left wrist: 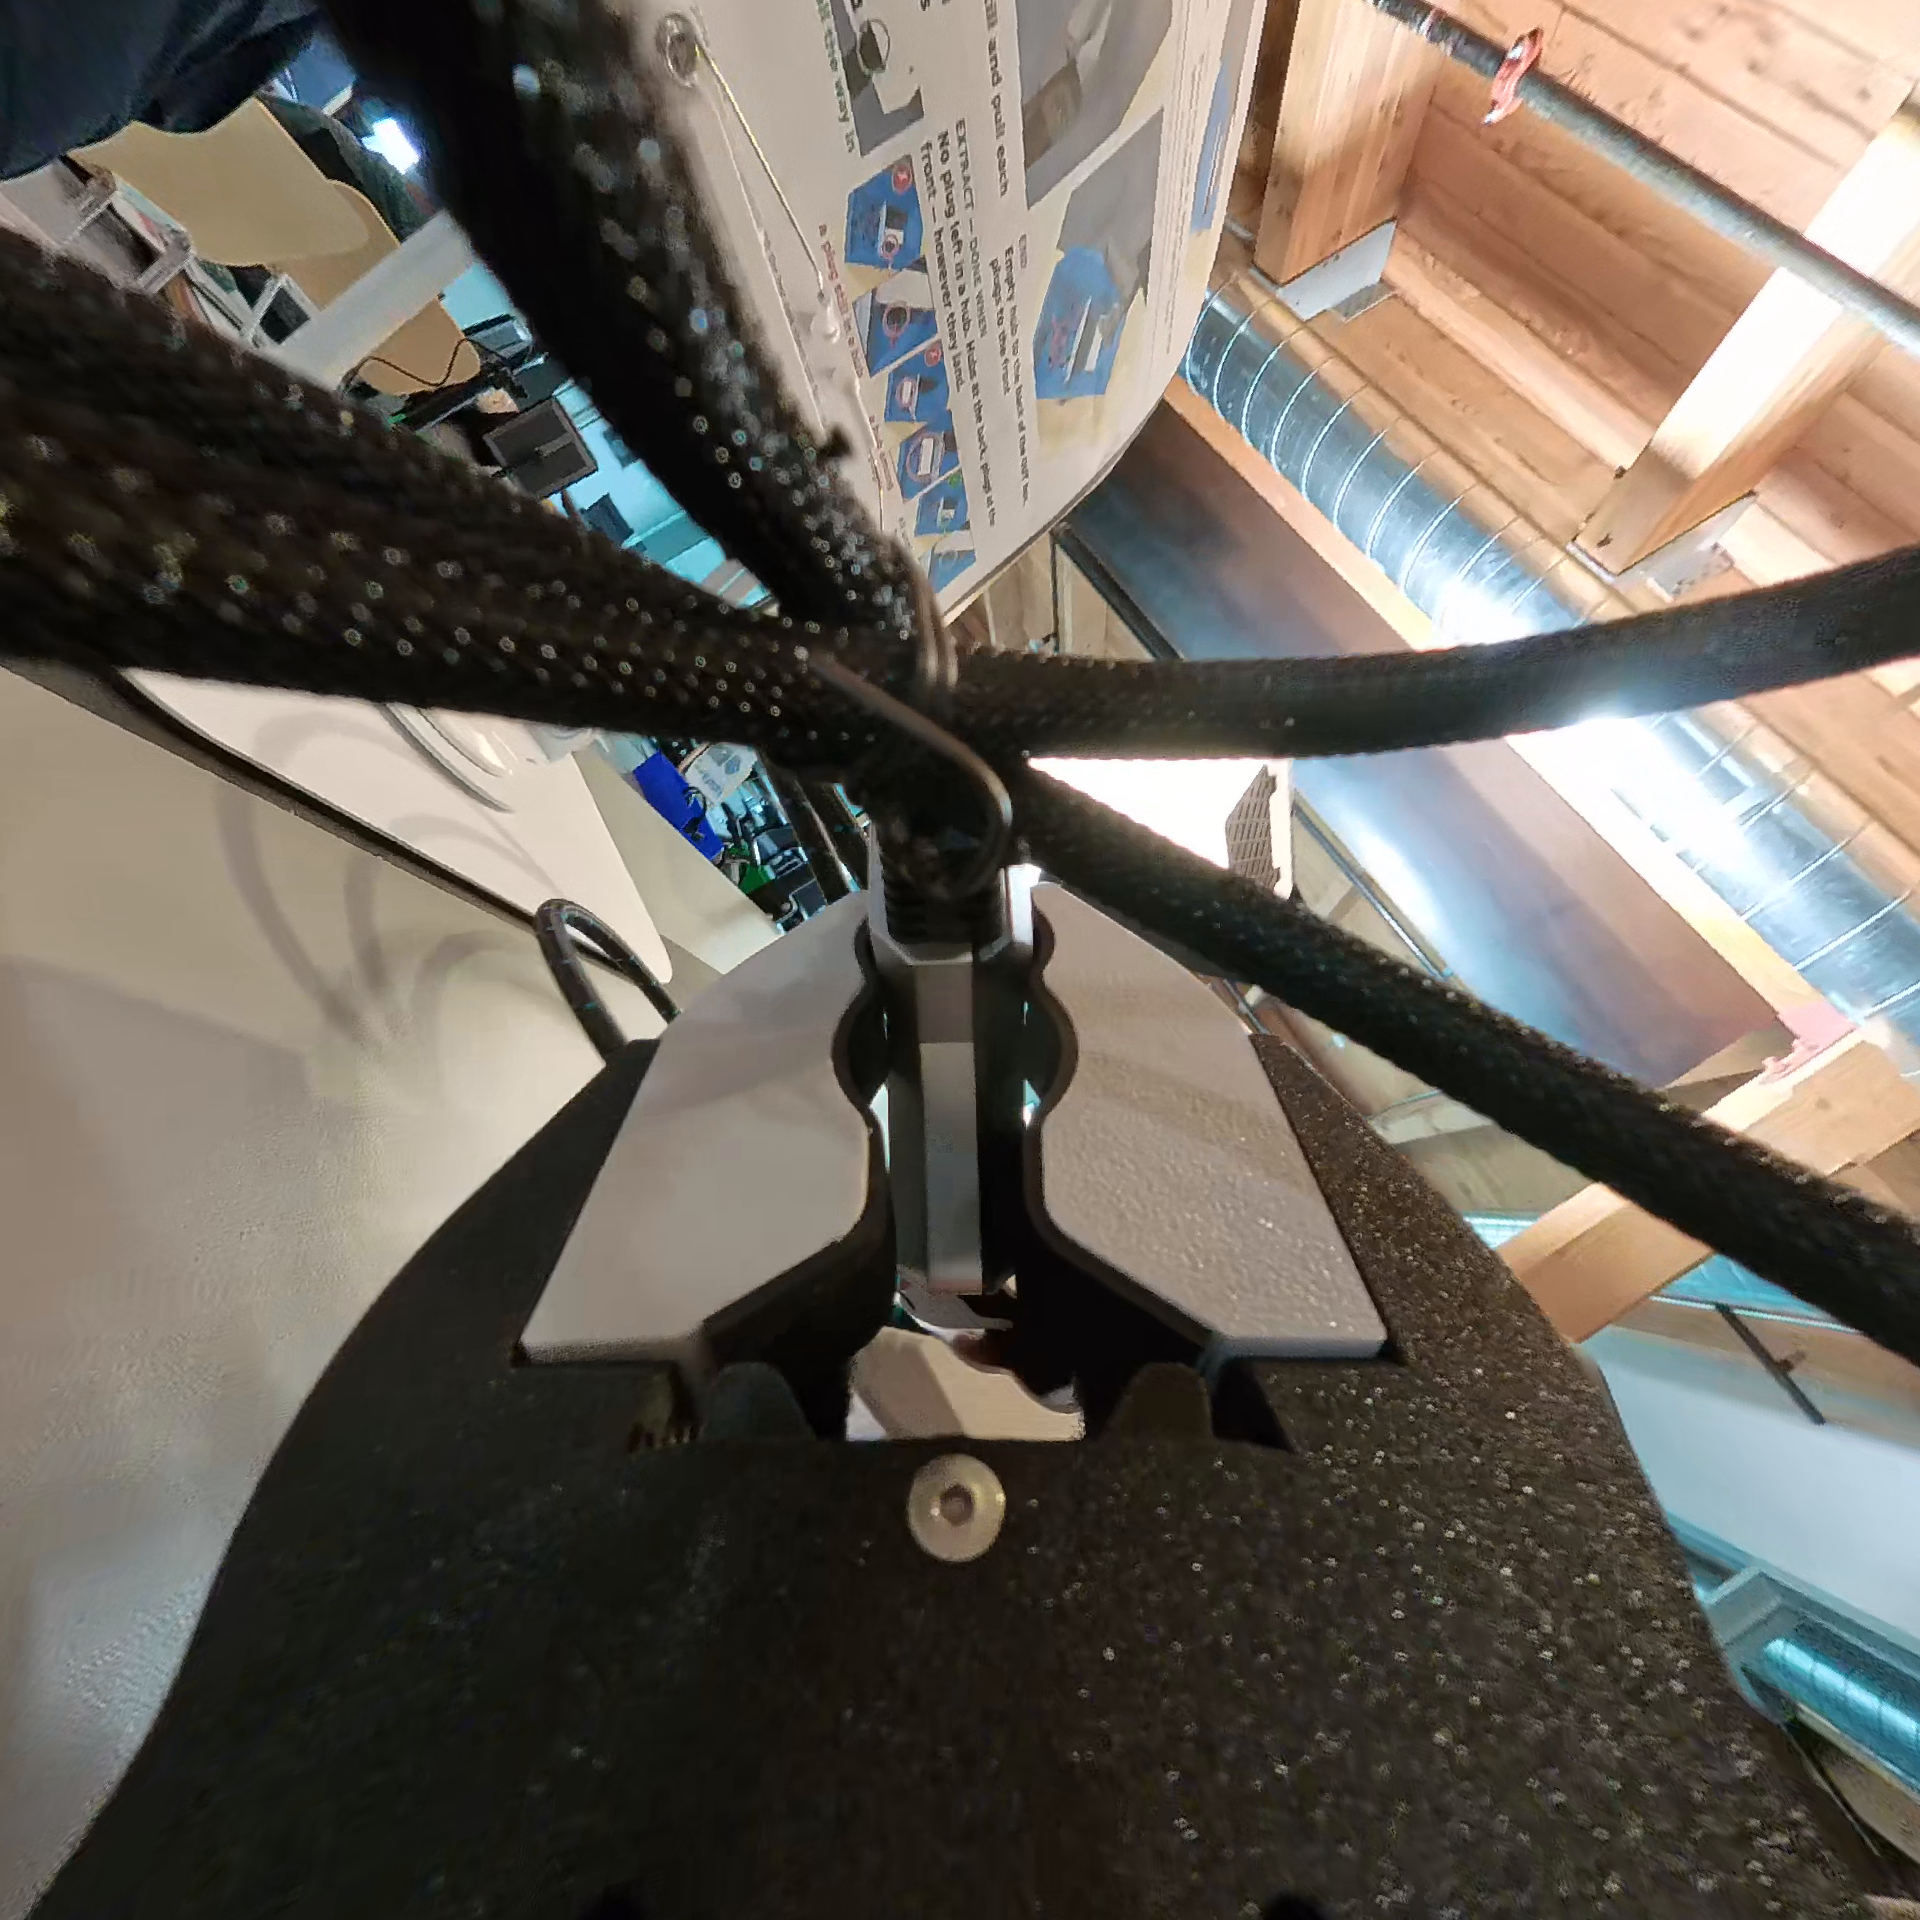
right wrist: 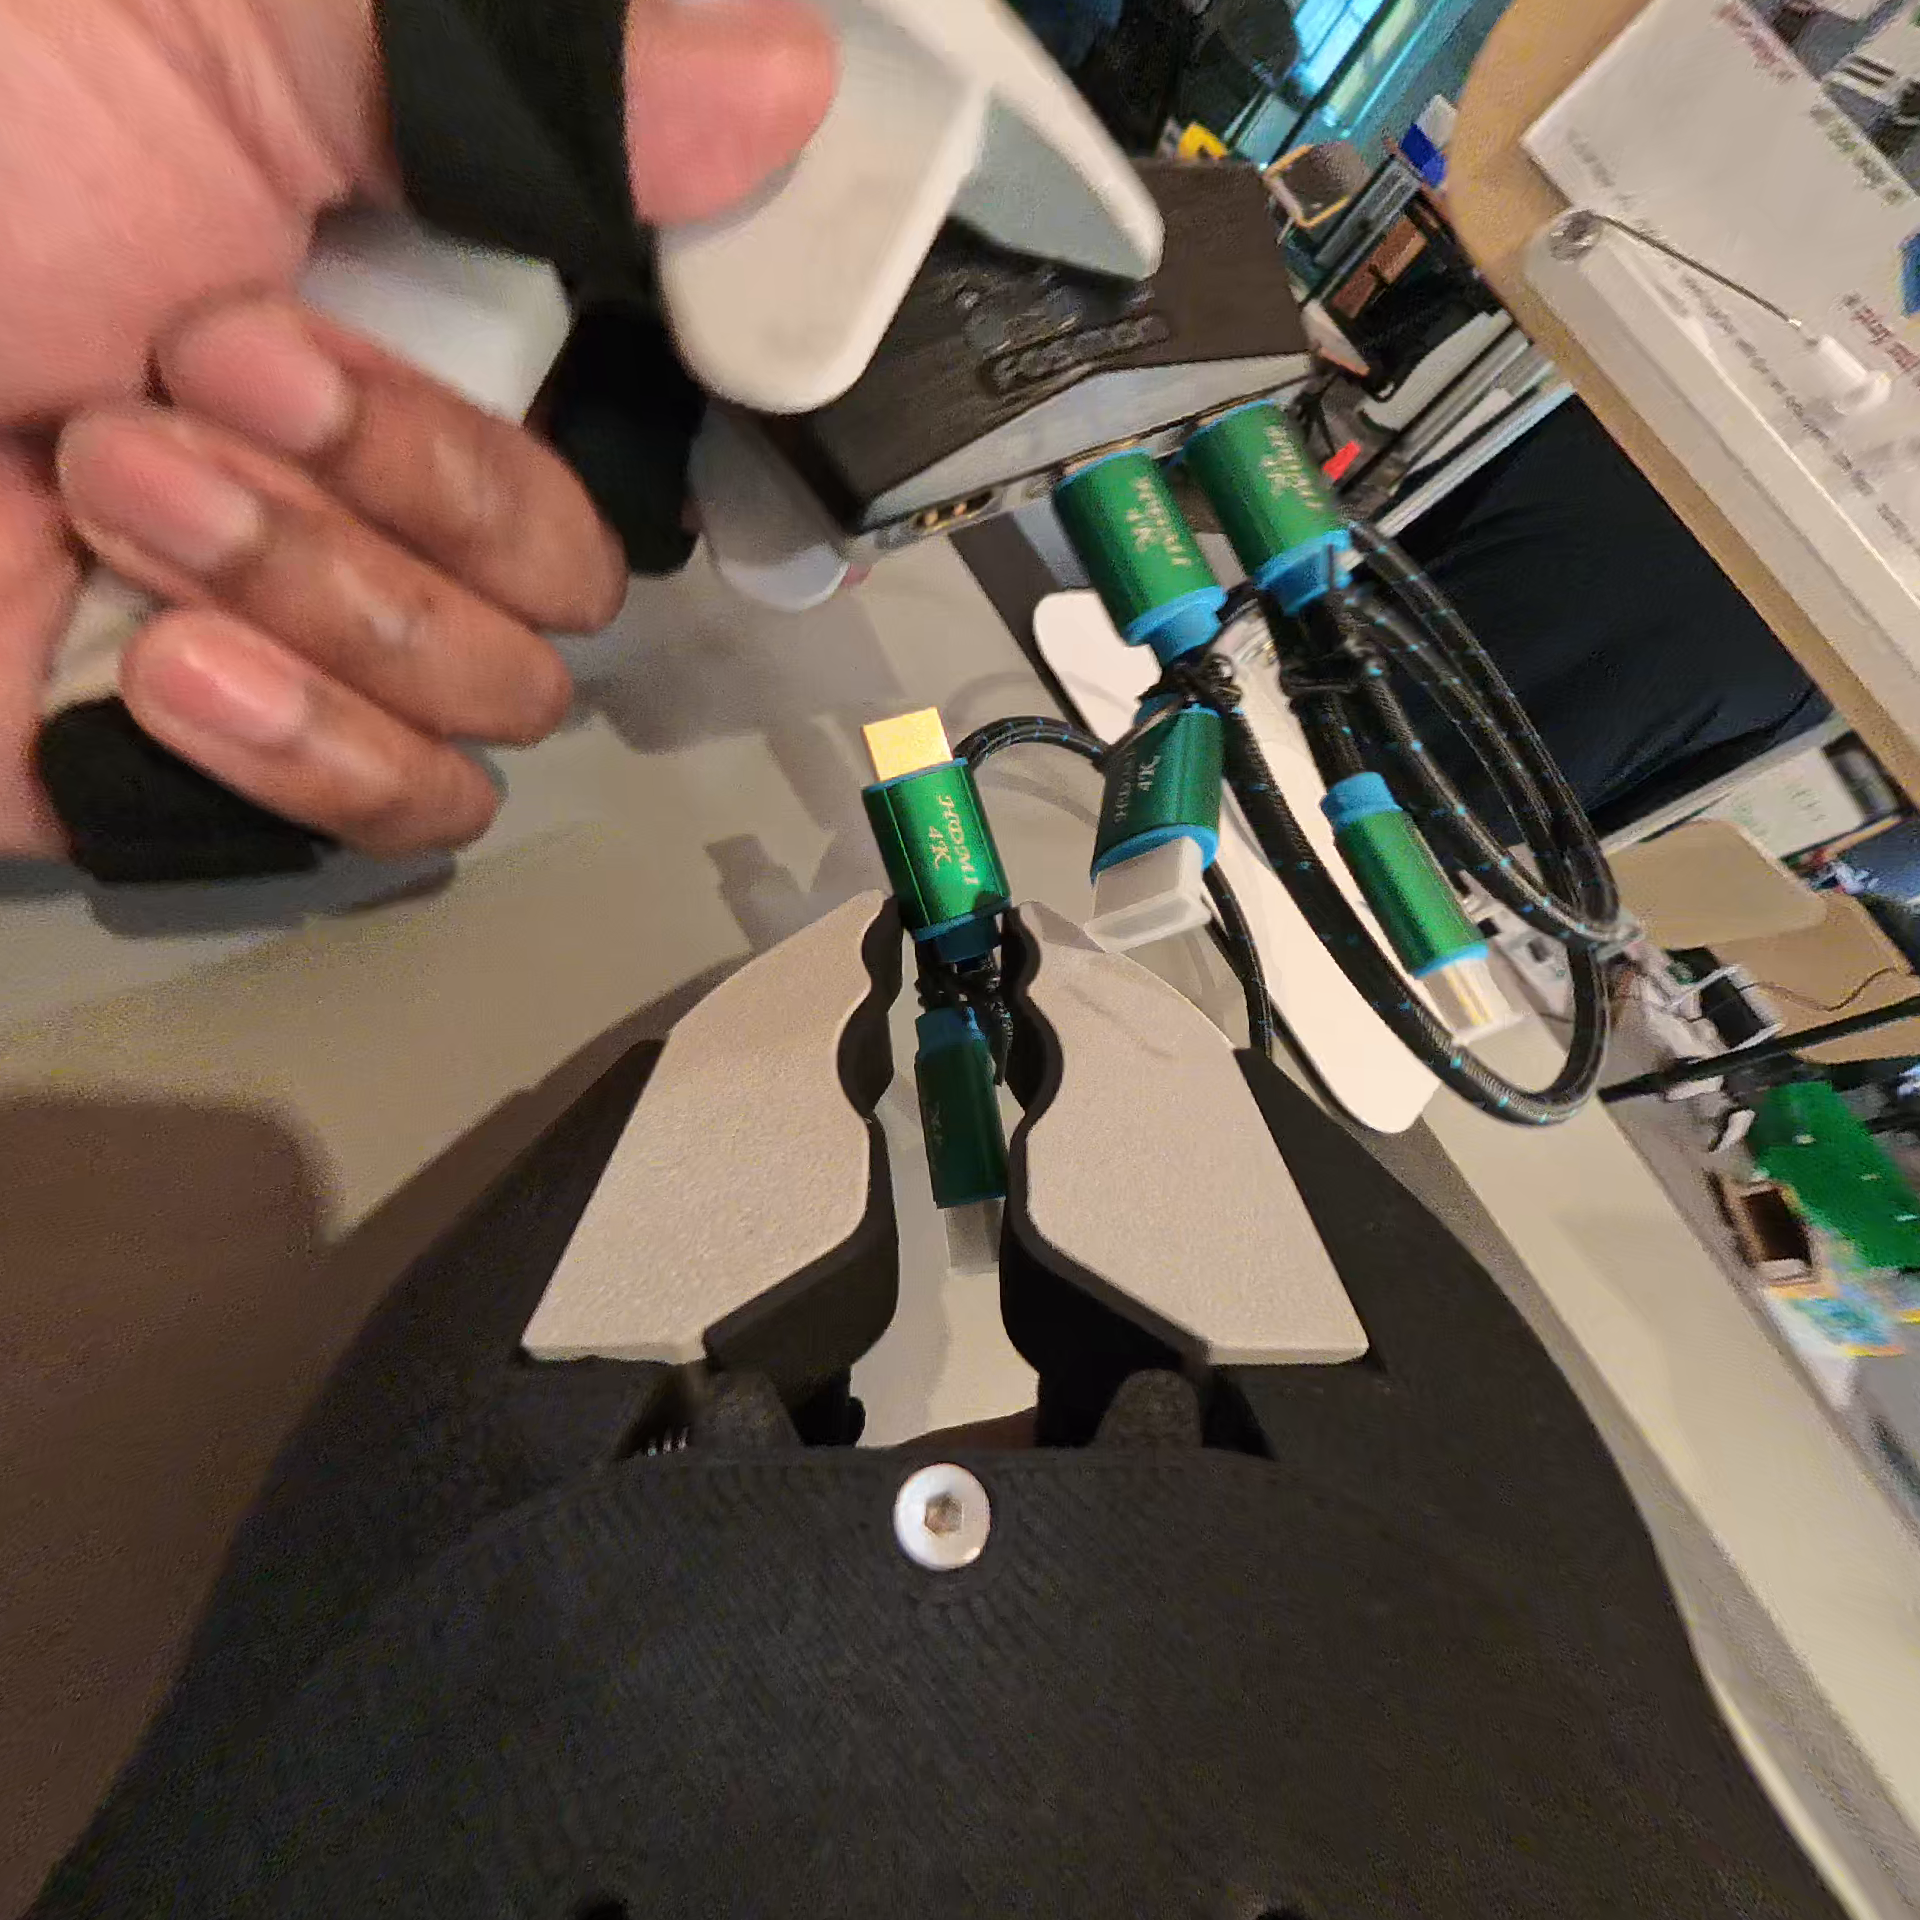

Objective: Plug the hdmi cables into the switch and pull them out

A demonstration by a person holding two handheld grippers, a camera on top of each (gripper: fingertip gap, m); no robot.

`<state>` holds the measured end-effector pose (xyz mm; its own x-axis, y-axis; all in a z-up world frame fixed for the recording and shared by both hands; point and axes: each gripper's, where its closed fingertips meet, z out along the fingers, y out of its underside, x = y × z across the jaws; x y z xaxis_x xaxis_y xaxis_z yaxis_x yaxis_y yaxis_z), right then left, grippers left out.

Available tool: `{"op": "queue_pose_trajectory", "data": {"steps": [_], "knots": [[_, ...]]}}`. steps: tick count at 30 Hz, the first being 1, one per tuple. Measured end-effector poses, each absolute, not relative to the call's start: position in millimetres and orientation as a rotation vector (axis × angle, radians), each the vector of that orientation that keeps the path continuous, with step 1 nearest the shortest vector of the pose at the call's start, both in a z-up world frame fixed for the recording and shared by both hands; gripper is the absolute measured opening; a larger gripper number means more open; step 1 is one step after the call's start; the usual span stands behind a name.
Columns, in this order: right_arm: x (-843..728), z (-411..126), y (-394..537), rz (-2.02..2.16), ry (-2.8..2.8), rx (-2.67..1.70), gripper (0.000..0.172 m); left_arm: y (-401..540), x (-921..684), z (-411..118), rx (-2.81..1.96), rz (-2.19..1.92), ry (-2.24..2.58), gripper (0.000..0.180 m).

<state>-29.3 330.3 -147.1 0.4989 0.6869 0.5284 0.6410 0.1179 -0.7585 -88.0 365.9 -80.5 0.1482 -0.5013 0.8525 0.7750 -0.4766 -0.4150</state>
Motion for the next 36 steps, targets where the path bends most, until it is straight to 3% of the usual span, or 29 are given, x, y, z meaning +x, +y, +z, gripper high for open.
{"op": "queue_pose_trajectory", "data": {"steps": [36], "knots": [[-31,-134,327,-0.034,-1.03,-1.62,0.016,357,-60,-85,-1.55,-1.52,-0.027,0.022]]}}
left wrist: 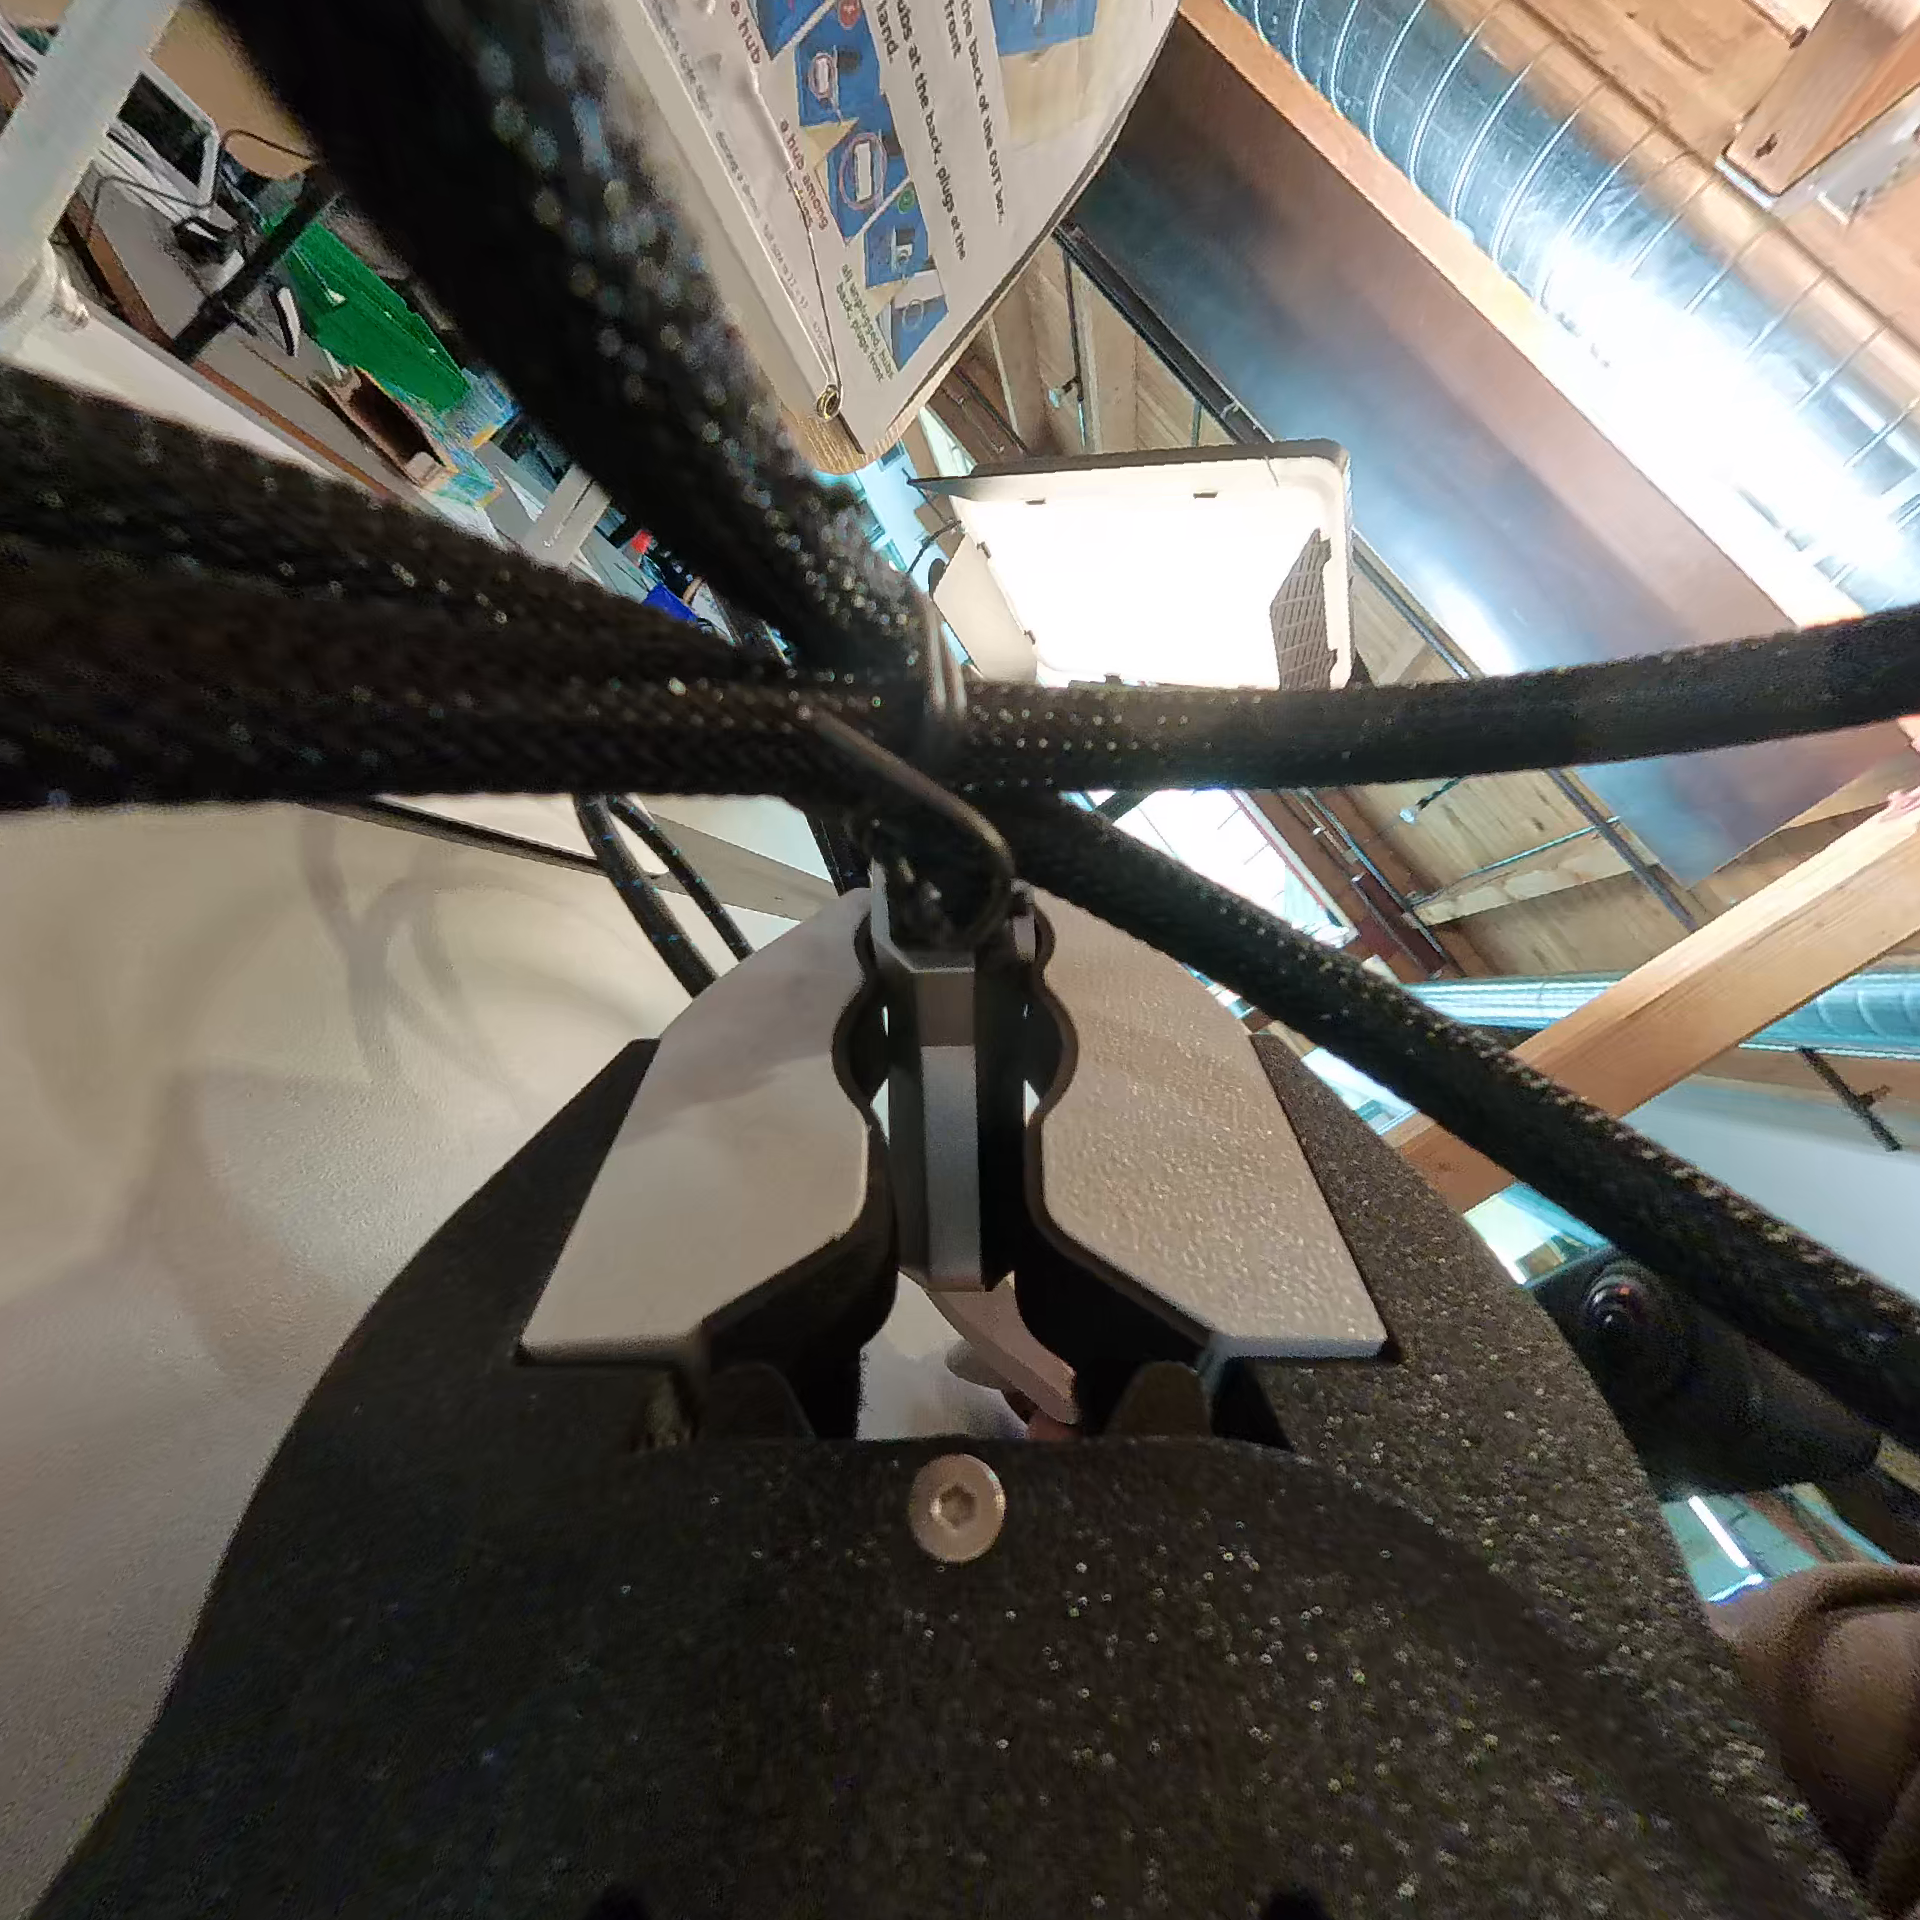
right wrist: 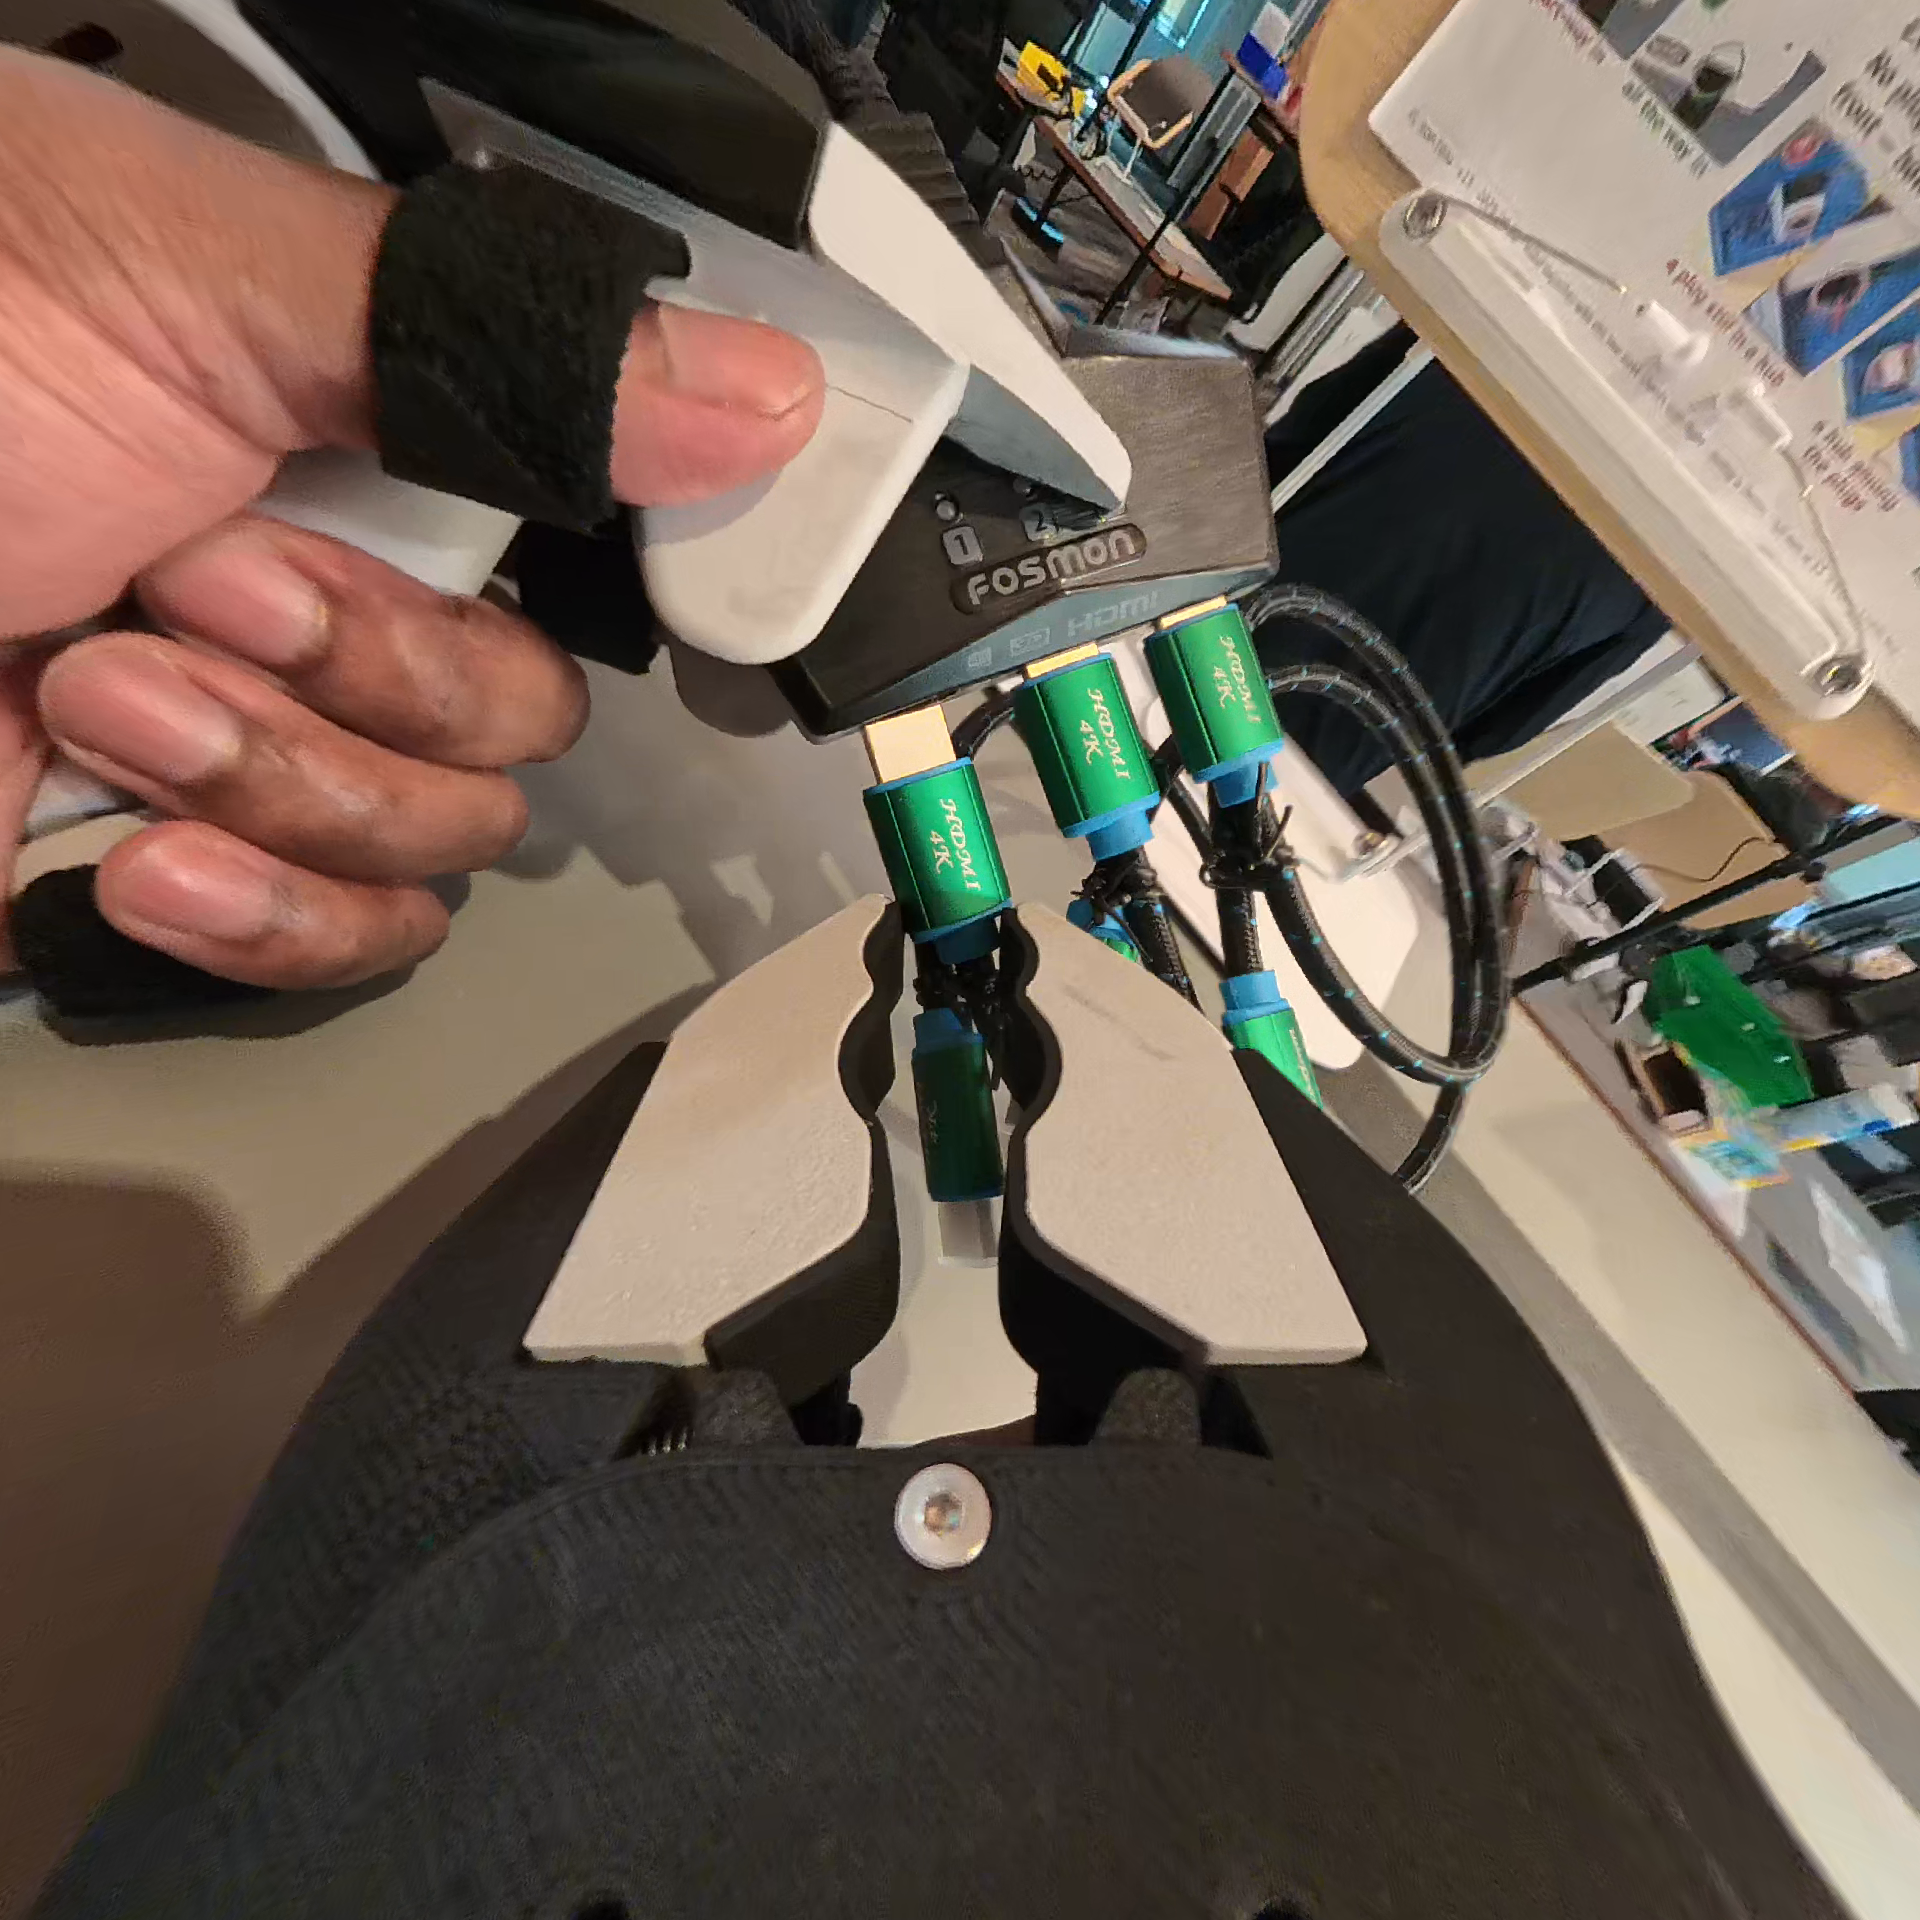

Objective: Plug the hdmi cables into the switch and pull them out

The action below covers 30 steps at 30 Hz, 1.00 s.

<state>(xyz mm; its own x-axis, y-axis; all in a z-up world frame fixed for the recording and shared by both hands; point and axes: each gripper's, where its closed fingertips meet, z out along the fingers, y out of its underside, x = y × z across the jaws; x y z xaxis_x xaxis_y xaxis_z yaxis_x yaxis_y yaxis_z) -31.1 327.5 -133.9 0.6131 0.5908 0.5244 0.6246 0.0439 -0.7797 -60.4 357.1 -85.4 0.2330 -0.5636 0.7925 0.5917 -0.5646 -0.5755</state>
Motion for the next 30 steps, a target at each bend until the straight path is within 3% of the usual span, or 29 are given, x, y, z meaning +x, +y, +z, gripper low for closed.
{"op": "queue_pose_trajectory", "data": {"steps": [7,30], "knots": [[-28,-140,329,0.012,-1.0,-1.696,0.016,352,-51,-85,-1.578,-1.386,0.112,0.022],[-31,-128,321,-0.079,-0.93,-1.631,0.016,348,-58,-81,-1.539,-1.481,0.111,0.022]]}}
